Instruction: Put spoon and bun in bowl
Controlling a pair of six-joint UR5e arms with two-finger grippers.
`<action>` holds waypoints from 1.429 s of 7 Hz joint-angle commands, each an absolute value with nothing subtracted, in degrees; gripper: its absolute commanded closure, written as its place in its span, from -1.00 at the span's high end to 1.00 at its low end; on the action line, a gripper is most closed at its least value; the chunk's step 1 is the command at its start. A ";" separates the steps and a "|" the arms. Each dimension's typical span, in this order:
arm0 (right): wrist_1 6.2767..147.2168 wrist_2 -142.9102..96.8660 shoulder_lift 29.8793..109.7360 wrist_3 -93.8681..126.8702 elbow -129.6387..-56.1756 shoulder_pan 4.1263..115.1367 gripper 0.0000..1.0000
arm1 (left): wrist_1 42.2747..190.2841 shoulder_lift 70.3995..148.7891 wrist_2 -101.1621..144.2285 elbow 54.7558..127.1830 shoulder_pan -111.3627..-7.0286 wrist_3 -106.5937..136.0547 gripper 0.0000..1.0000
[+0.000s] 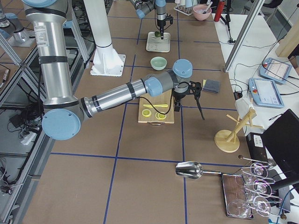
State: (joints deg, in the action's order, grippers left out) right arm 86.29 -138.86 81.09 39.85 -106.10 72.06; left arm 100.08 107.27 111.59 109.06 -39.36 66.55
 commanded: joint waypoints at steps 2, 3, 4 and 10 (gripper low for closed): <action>86.13 -127.64 71.92 56.99 -106.43 58.57 1.00 | 99.58 117.13 111.80 105.40 -40.26 82.92 -1.00; 84.22 -123.01 70.85 61.83 -106.61 54.27 1.00 | 100.10 120.90 111.54 102.07 -40.08 89.32 -1.00; 80.11 -119.39 70.84 66.05 -106.26 50.40 1.00 | 102.11 123.37 111.36 99.08 -39.12 94.43 -1.00; 77.34 -108.20 73.30 73.65 -105.91 36.76 1.00 | 107.67 129.55 108.72 93.25 -34.28 102.39 -1.00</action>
